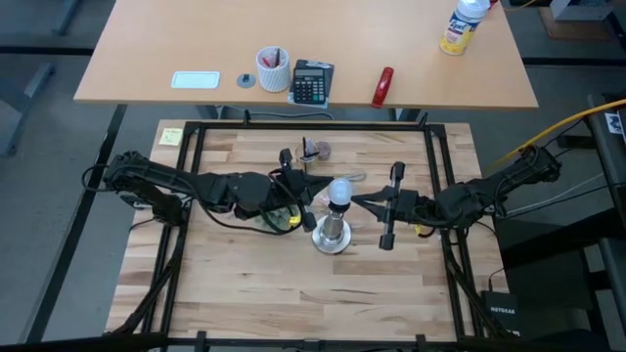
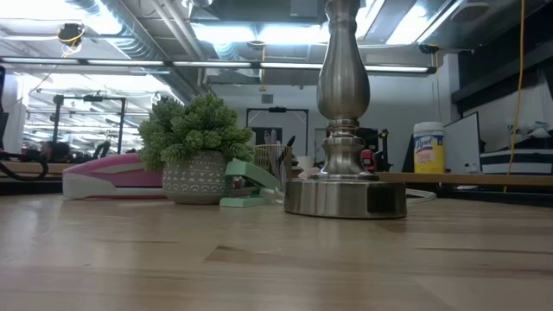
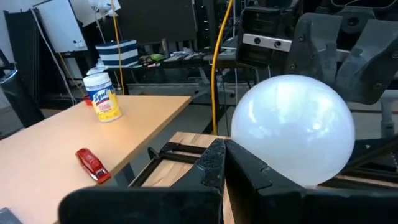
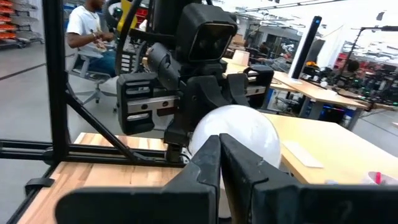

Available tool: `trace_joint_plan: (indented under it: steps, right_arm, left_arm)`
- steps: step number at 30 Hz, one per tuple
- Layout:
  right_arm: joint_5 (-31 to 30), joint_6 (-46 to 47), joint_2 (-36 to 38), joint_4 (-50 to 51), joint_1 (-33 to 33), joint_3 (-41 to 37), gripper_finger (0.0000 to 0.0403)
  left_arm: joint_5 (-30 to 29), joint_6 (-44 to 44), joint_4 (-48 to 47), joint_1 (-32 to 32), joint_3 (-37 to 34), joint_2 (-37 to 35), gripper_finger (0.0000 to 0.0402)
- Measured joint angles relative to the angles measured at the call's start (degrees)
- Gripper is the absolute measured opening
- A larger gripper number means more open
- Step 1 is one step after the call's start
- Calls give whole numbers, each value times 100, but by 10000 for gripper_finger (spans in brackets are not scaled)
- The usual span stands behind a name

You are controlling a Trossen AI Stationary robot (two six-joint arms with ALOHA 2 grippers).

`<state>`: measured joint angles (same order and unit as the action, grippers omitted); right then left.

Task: Screw lightbulb
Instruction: Remove the lightbulb from the lamp

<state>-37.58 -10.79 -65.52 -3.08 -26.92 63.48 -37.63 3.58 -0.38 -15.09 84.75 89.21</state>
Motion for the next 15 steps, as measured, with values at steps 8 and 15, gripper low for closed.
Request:
trace_joint_plan:
  steps: [8,15]
  right_arm:
    - [-210,0,0,38,-15,2,17]
    - [-289,1,0,38,-15,2,17]
  left_arm:
    - [-50,34,-36,-141,0,-9,1]
    - [-66,29,-52,-232,0,-11,1]
